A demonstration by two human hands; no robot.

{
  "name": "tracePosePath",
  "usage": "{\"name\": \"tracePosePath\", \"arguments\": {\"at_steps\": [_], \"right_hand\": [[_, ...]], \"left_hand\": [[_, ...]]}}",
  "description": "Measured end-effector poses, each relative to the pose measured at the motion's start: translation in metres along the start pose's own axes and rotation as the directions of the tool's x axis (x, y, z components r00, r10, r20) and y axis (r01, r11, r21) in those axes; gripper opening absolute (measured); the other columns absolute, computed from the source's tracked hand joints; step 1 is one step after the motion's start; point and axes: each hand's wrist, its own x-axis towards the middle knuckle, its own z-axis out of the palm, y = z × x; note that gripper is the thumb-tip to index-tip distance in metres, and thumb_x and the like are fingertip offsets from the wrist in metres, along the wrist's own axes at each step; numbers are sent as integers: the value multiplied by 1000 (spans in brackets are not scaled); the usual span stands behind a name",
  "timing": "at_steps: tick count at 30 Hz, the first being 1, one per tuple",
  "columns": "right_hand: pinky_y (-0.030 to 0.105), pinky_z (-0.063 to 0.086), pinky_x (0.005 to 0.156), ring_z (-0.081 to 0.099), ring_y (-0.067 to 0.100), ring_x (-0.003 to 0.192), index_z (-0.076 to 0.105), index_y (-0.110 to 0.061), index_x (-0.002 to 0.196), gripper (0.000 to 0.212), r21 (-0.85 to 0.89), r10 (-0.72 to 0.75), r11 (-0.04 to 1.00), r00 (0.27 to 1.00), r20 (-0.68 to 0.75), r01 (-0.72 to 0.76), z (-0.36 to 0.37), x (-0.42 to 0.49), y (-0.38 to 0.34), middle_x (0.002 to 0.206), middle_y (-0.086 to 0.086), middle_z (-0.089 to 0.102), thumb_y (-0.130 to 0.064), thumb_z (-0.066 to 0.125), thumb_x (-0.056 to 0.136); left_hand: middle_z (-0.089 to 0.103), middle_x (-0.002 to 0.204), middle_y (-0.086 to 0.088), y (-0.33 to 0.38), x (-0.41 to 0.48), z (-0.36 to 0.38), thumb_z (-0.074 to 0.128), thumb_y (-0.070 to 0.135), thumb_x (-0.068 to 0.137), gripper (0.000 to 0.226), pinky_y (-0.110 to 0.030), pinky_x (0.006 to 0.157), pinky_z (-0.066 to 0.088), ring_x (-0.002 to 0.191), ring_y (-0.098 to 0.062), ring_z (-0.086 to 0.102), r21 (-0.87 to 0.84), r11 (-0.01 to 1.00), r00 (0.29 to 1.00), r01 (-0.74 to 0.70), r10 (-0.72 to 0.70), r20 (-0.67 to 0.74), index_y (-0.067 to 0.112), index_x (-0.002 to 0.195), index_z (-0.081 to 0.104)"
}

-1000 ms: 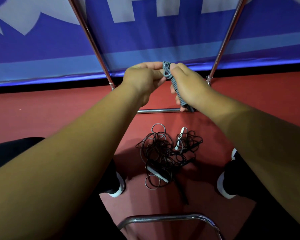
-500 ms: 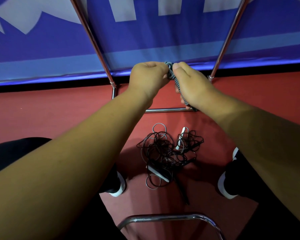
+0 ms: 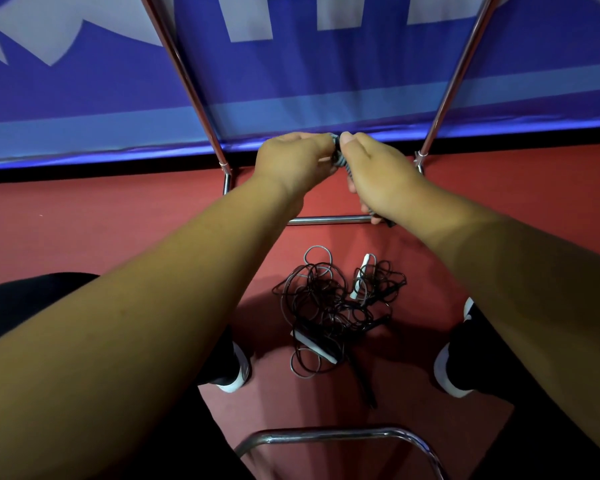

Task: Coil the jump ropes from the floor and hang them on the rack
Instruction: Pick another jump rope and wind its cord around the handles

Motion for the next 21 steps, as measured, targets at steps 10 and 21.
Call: {"name": "tracePosePath", "arguments": {"at_steps": [10,21], "right_hand": [[45,55,86,53,26,91,54,-16,117,37,-191,-106,975,992,62,116,-8,1,-6,110,15,59,-36,22,116],[46,59,54,60,24,54,57,-15,119,48,134,56,987,978,202,-84,-17,3,-1,93,10,65,-58,39,109]], "left_hand": [[71,87,-16,0,8,2,57,-11,94,13,-37,97,60,81,-22,72,-302,933,981,196,-185,65,-3,90,67],[76,88,-20,13,2,-3,67,-10,91,6,-34,86,63,84,-25,76,-156,978,985,135,-116,126,-8,91,72]]}}
